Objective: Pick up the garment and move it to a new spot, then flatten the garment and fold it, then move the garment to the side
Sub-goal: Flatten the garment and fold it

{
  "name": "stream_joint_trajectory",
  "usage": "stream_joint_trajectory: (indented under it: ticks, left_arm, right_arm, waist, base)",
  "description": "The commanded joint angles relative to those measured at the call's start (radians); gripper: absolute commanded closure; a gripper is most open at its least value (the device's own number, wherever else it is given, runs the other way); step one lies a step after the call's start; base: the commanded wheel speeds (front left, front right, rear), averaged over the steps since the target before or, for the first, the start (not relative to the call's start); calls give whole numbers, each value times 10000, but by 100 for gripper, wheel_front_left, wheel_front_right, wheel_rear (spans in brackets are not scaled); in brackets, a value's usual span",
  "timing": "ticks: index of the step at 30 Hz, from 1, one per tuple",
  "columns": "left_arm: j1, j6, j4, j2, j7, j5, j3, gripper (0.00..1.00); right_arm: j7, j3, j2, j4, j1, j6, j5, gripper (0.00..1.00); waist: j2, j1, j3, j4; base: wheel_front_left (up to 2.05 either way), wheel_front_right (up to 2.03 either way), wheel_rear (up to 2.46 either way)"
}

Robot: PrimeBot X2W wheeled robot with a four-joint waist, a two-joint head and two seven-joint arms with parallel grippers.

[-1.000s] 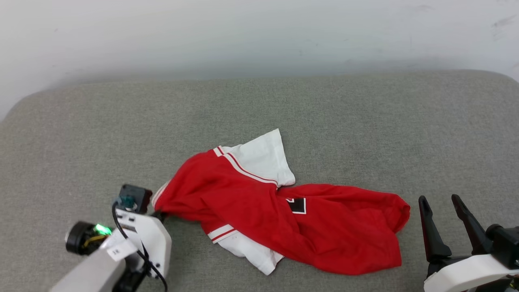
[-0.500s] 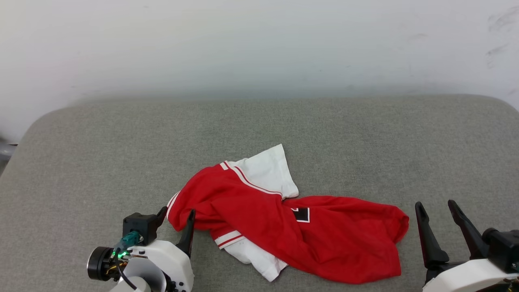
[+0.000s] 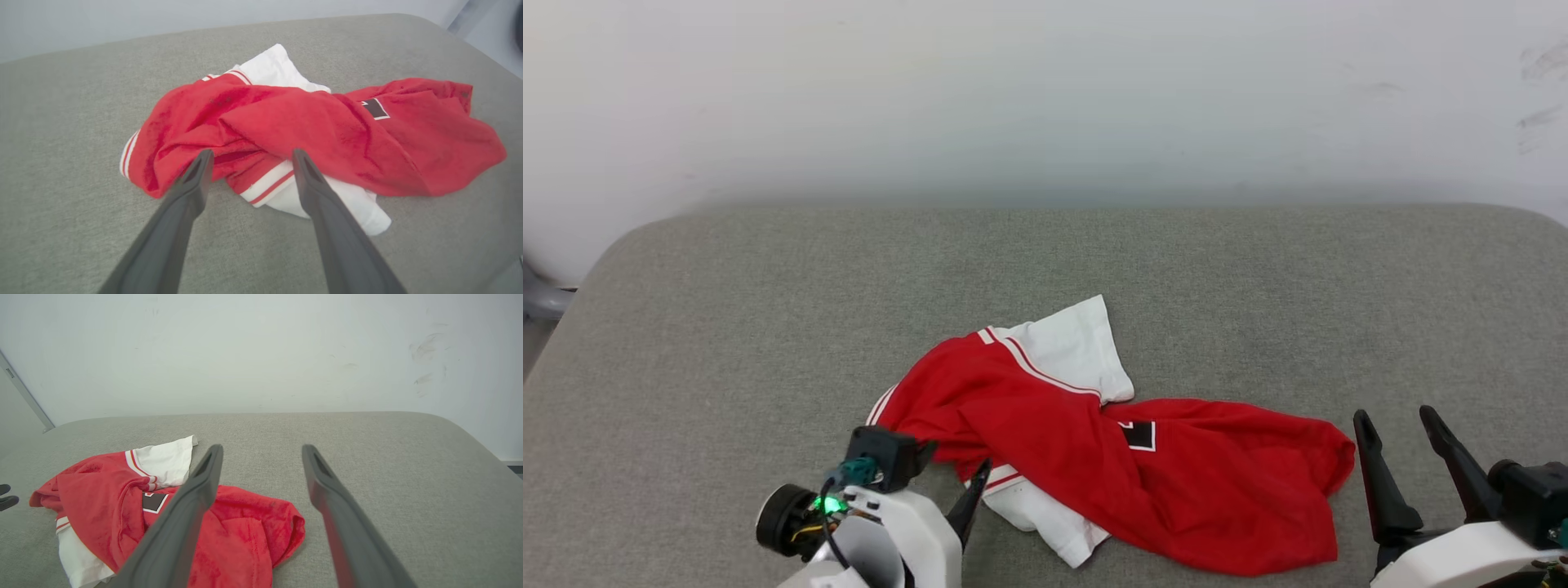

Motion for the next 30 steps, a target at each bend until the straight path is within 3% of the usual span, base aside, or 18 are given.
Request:
stream_joint_trajectory:
  ticks: [1, 9, 23, 25, 26, 27, 30]
  left_arm:
    - [-225, -166, -174, 59, 384, 98, -218, 0]
    - [-1218, -1333, -573, -96, 2823, 287, -1698, 0]
    - [-2503, -3019, 1475, -720, 4842, 500, -3201, 0]
    - [-2459, -3161, 1754, -747, 5145, 346, -3378, 55]
    - [-2490, -3218, 1839, -770, 5195, 342, -3446, 72]
    - [-2517, -3231, 1913, -785, 5233, 309, -3489, 100]
    - [-2570, -3327, 2058, -799, 5122, 341, -3560, 100]
  right_arm:
    - [19, 32, 12, 10, 31, -3, -10, 0]
    - [-92, 179, 12, 84, -225, -3, 91, 0]
    - [-318, 365, 12, 466, -844, -3, 210, 0]
    - [-296, 330, 12, 571, -835, -3, 208, 0]
    - [-290, 323, 12, 588, -859, -3, 209, 0]
    - [-307, 314, 12, 605, -894, -3, 206, 0]
    - [-344, 278, 12, 682, -910, -3, 236, 0]
  waist:
    - [-1, 1, 32, -51]
    - [-1, 1, 474, -388]
    - [-1, 1, 1488, -1028]
    - [-1, 1, 1520, -1080]
    - [-1, 1, 1529, -1095]
    - [-1, 1, 1537, -1104]
    - [-1, 1, 1516, -1100]
  base:
    - [0, 0, 0]
    - [0, 0, 0]
    - [0, 0, 0]
    - [0, 0, 0]
    - [0, 0, 0]
    - [0, 0, 0]
    - [0, 0, 0]
